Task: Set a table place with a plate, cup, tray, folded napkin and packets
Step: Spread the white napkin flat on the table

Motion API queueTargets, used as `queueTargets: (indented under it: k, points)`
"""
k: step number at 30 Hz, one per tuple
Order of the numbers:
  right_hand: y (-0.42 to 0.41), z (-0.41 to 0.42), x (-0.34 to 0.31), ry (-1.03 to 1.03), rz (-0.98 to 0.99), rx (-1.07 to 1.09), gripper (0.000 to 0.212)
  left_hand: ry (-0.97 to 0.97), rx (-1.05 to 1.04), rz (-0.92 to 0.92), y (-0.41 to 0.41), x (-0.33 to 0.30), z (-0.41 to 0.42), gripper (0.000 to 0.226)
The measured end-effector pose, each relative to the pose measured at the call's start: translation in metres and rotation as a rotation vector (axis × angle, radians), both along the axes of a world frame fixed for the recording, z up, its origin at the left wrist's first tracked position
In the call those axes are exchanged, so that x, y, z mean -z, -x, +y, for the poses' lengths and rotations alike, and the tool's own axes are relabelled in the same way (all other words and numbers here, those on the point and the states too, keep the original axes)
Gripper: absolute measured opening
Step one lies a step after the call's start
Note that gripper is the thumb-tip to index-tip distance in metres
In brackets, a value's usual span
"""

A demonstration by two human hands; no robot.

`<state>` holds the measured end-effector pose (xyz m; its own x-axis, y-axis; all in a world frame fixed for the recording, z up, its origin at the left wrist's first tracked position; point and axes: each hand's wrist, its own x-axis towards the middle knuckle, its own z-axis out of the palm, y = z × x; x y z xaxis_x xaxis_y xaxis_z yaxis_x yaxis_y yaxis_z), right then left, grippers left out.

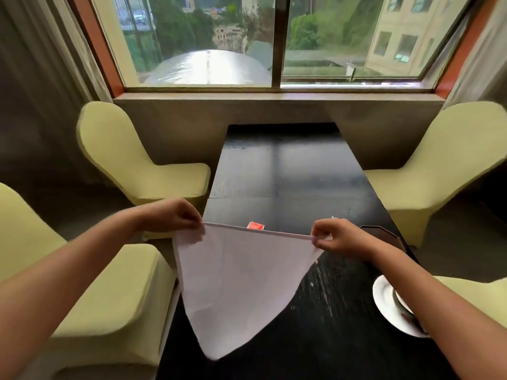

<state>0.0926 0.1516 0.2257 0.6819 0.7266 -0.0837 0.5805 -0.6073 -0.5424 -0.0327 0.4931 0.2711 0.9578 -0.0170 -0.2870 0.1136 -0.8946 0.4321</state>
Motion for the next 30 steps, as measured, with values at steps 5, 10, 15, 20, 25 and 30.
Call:
queueTargets:
  k: [5,10,15,20,25,30]
  points:
    - [0.008,-0.018,-0.028,0.182,0.026,-0.179,0.024,0.026,0.119,0.352,0.018,-0.040,0.010,0.015]
    - [-0.007,-0.012,-0.022,0.031,-0.115,-0.033,0.020,-0.405,-0.001,0.142,0.008,-0.006,0.009,0.031]
    - [-0.009,0.007,-0.038,-0.242,-0.225,0.069,0.019,0.014,-0.117,-0.525,0.008,0.023,-0.002,0.036]
    - [-0.010,-0.003,-0.056,-0.269,-0.229,0.004,0.017,0.463,-0.208,-0.512,0.015,0.028,-0.025,0.035]
    - [-0.018,-0.018,-0.073,-0.278,-0.217,-0.044,0.014,0.201,-0.034,-0.637,0.010,0.018,-0.027,0.014]
    - [-0.045,-0.023,-0.086,-0.147,-0.253,-0.004,0.008,-0.209,0.225,-0.605,-0.007,0.008,-0.018,0.003]
